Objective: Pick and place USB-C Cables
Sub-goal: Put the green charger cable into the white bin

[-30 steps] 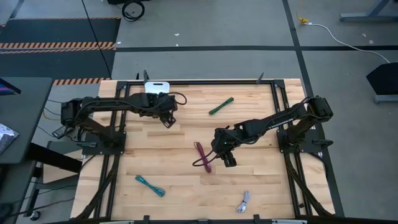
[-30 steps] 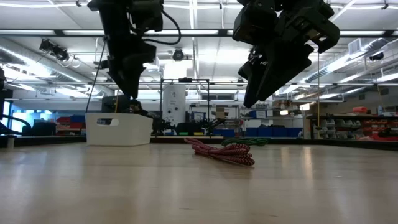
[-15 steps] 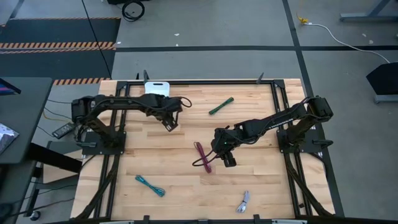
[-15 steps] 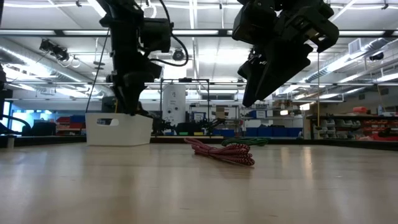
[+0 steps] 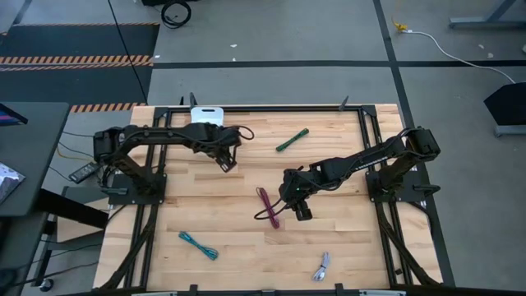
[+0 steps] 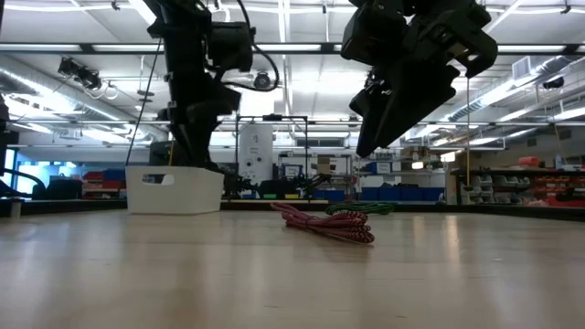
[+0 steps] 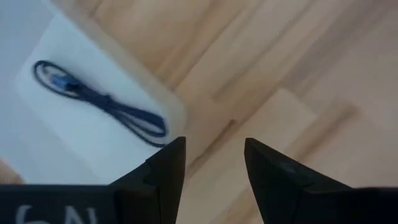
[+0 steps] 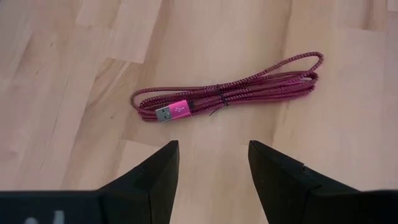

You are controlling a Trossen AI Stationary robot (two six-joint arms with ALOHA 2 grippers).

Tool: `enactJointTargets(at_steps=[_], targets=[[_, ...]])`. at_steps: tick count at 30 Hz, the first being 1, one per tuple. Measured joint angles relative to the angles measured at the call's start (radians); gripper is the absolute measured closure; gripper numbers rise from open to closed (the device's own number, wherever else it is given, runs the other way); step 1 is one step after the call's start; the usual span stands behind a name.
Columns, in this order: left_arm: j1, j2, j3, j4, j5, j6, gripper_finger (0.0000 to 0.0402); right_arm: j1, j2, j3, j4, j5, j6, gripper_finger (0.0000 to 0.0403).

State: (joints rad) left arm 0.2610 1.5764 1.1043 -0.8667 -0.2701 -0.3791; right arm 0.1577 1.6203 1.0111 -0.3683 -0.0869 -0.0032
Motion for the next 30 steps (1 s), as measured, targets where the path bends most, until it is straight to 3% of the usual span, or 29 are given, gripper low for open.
enactJointTargets(at_steps=[4,8,11,20,30], targets=[[-0.046,0.0,0.073,0.034,0.045,0.052,0.023,-0.012,0.0,0.0,-0.053,0.132,-0.026,0.0203],[-0.115,-0.026,0.182,0.103,0.046,0.192,0.023,-0.048,0.0,0.0,-0.157,0.331,-0.086,0.0203],[-0.17,-0.062,0.243,0.185,0.032,0.292,0.023,-0.096,0.0,0.0,-0.203,0.418,-0.133,0.0203],[-0.347,-0.204,0.26,0.467,0.016,0.391,0.023,-0.326,0.0,0.0,-0.088,0.398,-0.392,0.0209],[-0.537,-0.224,0.242,0.537,0.014,0.418,0.023,-0.537,0.005,0.0,-0.09,0.329,-0.6,0.0209]])
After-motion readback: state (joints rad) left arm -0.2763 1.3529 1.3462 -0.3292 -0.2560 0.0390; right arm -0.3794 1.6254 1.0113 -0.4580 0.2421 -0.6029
